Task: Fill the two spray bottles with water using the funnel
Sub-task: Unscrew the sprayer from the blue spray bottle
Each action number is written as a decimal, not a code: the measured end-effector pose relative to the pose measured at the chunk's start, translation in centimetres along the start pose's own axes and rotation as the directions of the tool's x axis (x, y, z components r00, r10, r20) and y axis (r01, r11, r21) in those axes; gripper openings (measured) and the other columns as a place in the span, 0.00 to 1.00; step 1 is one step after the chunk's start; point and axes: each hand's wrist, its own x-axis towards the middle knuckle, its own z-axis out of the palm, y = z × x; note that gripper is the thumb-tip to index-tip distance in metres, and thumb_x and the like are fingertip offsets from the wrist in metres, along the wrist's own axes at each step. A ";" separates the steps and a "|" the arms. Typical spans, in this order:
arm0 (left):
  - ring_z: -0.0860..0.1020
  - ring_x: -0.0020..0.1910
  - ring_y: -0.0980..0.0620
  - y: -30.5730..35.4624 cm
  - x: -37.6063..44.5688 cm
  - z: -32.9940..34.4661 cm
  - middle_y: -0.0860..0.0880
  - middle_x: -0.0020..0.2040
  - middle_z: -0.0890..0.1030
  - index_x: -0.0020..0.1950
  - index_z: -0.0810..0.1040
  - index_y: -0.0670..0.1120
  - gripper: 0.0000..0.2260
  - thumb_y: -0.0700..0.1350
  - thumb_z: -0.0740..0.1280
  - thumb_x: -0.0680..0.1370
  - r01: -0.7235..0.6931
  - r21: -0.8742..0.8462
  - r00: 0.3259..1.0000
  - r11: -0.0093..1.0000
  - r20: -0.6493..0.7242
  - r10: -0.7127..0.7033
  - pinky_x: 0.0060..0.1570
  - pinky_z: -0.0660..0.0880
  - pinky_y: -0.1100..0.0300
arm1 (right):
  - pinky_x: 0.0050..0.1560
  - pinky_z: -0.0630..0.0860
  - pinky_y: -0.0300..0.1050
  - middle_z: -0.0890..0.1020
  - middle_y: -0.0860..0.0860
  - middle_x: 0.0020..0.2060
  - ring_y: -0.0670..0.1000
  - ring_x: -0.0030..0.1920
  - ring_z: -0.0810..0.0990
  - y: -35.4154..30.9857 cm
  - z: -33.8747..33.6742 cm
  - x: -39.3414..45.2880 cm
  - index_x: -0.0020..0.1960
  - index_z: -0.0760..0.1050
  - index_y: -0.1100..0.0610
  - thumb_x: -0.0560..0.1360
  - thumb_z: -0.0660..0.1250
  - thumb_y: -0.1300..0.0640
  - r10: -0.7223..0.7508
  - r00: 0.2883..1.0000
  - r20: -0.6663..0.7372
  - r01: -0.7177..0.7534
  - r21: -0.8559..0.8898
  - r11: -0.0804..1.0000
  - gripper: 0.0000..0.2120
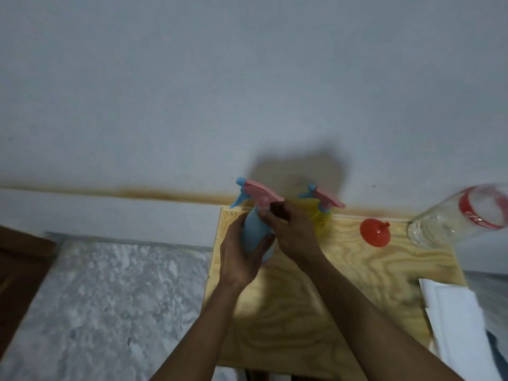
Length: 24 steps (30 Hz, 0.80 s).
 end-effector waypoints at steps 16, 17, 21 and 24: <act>0.79 0.62 0.59 13.6 -7.3 -0.7 0.61 0.67 0.76 0.71 0.69 0.62 0.24 0.59 0.69 0.76 -0.457 -0.167 0.876 0.874 -0.255 0.409 0.55 0.82 0.56 | 0.45 0.81 0.44 0.84 0.51 0.43 0.49 0.42 0.80 -13.8 -6.3 -9.1 0.52 0.82 0.52 0.74 0.74 0.51 -0.221 0.961 -0.164 0.257 0.250 0.934 0.08; 0.79 0.62 0.57 14.2 -7.7 -0.4 0.62 0.66 0.76 0.70 0.69 0.64 0.24 0.60 0.69 0.74 -0.429 -0.207 0.894 0.879 -0.240 0.380 0.54 0.82 0.53 | 0.47 0.82 0.47 0.84 0.50 0.44 0.51 0.45 0.81 -14.2 -7.0 -9.4 0.52 0.82 0.51 0.74 0.74 0.48 -0.208 0.965 -0.158 0.243 0.247 0.938 0.09; 0.79 0.62 0.59 15.9 -9.7 0.9 0.62 0.66 0.77 0.70 0.73 0.61 0.27 0.63 0.70 0.72 -0.382 -0.239 0.914 0.893 -0.241 0.326 0.55 0.82 0.50 | 0.48 0.81 0.51 0.84 0.52 0.46 0.54 0.47 0.81 -14.7 -10.0 -10.3 0.52 0.83 0.52 0.75 0.72 0.45 -0.192 0.977 -0.090 0.209 0.243 0.947 0.12; 0.79 0.61 0.61 16.7 -11.5 1.9 0.63 0.64 0.79 0.70 0.75 0.58 0.27 0.61 0.72 0.72 -0.333 -0.290 0.934 0.897 -0.233 0.272 0.55 0.81 0.56 | 0.47 0.76 0.44 0.83 0.48 0.41 0.46 0.43 0.78 -14.4 -12.2 -11.4 0.50 0.83 0.55 0.78 0.69 0.48 -0.228 0.974 0.000 0.221 0.250 0.943 0.11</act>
